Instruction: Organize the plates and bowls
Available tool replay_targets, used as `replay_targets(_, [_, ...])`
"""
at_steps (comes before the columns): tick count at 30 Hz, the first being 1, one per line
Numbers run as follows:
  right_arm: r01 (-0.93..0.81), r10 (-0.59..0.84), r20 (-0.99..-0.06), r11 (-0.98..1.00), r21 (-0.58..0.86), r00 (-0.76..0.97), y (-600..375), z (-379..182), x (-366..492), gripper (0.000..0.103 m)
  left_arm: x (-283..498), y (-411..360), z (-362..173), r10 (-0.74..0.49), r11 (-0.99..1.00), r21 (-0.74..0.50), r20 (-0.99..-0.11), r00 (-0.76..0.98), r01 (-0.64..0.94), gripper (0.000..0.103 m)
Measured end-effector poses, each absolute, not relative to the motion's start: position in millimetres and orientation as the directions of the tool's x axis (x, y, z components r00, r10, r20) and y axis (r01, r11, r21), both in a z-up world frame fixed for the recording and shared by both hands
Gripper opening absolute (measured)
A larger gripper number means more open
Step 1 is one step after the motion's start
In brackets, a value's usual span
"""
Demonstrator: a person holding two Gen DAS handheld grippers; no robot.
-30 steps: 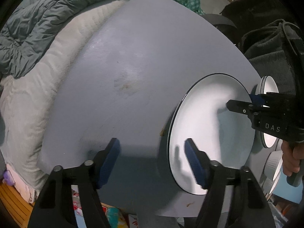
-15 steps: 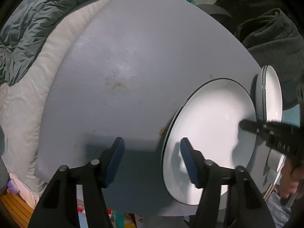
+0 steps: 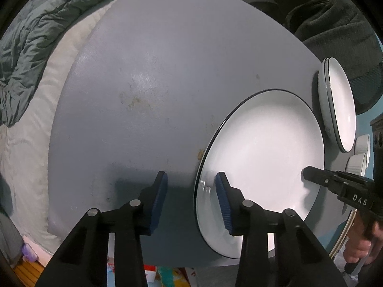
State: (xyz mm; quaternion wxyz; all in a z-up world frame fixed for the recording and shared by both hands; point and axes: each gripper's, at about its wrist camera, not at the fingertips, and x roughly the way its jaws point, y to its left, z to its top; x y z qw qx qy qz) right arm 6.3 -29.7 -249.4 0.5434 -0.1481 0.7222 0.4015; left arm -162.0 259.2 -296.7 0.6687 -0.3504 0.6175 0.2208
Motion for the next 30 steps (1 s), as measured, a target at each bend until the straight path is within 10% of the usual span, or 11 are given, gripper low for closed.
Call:
replay_targets(12, [-0.639,0.224,-0.910,0.653,0.407,-0.350,-34.1,-249.6,1.1,0.012,-156.8,256.6,-298.2,-0.175,0.677,-0.241,-0.970,0.166,-0.695,0.021])
replay_targets(30, [-0.675,0.176,-0.927,0.643,0.363,-0.331,-38.5,-243.4,-2.5,0.013,-148.4,223.5,-291.9,-0.188,0.671,-0.216,-0.975,0.119,-0.710,0.022])
